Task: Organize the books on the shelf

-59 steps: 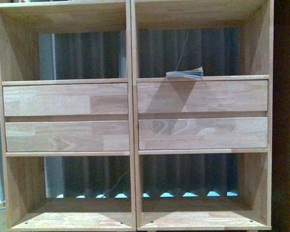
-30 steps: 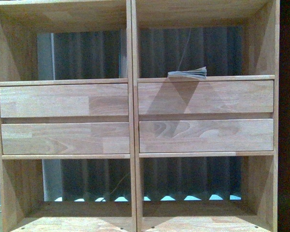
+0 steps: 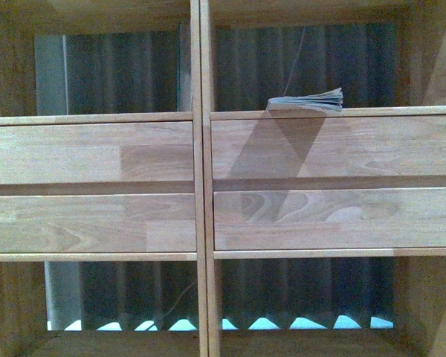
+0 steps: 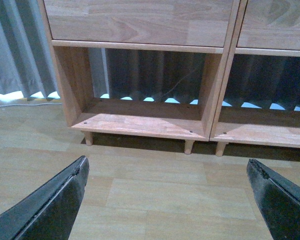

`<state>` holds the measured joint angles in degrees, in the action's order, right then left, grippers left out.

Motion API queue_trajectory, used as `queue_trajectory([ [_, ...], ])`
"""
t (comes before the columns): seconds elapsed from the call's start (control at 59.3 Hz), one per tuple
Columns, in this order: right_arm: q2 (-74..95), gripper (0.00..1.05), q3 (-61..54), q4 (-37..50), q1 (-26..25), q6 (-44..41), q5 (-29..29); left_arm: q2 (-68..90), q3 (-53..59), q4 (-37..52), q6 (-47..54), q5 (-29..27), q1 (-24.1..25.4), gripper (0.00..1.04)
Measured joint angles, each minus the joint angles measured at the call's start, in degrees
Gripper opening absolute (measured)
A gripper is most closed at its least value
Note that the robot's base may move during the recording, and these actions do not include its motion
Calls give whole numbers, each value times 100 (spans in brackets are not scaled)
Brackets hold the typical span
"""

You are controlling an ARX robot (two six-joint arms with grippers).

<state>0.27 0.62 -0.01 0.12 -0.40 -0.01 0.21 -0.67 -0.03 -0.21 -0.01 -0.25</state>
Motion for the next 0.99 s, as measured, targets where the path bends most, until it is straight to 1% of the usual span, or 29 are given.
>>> queue_trajectory([
  [0.995,0,98,0,0,0,2,-2,0,0,2,0,0,0,97],
])
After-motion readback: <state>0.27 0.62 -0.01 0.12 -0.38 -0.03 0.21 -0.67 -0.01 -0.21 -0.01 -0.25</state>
